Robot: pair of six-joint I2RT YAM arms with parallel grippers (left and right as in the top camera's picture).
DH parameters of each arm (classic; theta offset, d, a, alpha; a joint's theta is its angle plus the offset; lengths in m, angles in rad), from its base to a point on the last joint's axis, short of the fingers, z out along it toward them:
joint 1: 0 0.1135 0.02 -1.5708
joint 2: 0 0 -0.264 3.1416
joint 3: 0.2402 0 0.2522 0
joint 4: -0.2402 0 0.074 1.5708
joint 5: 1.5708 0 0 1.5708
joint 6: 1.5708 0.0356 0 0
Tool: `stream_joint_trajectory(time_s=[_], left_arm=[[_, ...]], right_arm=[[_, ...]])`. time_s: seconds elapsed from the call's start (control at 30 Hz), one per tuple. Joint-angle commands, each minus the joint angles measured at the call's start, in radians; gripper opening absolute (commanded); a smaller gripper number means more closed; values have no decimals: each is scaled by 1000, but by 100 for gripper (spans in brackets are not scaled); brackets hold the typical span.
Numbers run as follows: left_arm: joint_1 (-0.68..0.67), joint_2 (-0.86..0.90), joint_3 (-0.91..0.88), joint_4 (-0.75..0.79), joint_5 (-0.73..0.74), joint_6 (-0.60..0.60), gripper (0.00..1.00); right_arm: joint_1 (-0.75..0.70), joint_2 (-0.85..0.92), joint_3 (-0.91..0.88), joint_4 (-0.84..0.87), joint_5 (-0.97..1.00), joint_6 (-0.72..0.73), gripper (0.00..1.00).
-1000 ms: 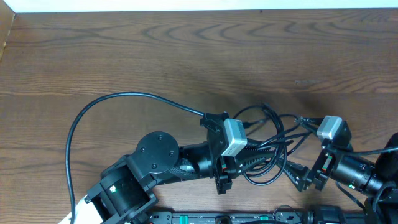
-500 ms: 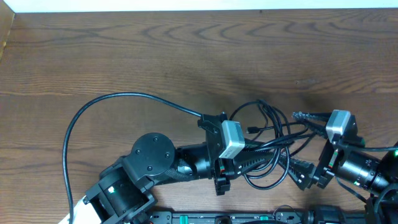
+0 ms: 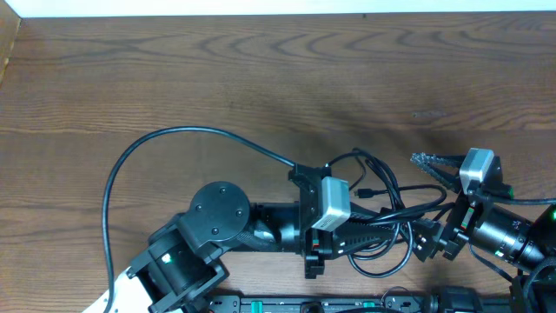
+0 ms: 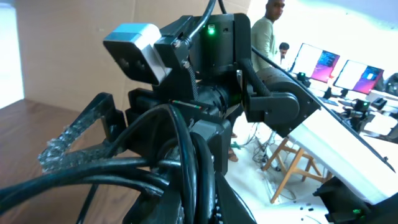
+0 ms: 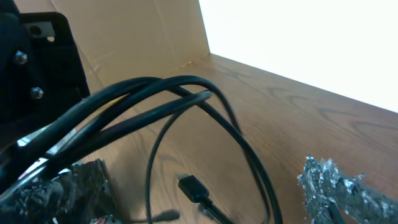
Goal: Untangle cables
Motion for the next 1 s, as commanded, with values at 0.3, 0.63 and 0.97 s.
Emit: stream_joint_trajectory(time_s=[0.3, 0.63, 0.97], left_arm=[[-2, 17, 18, 180, 40, -14, 7], [-2, 15, 18, 192, 40, -21, 7], [-2, 2, 18, 219, 35, -16, 8]], right_arm=[[6, -5, -15, -134, 131, -25, 99], [6, -5, -15, -290, 423, -93, 99], [6, -5, -18, -425, 646, -142, 99]])
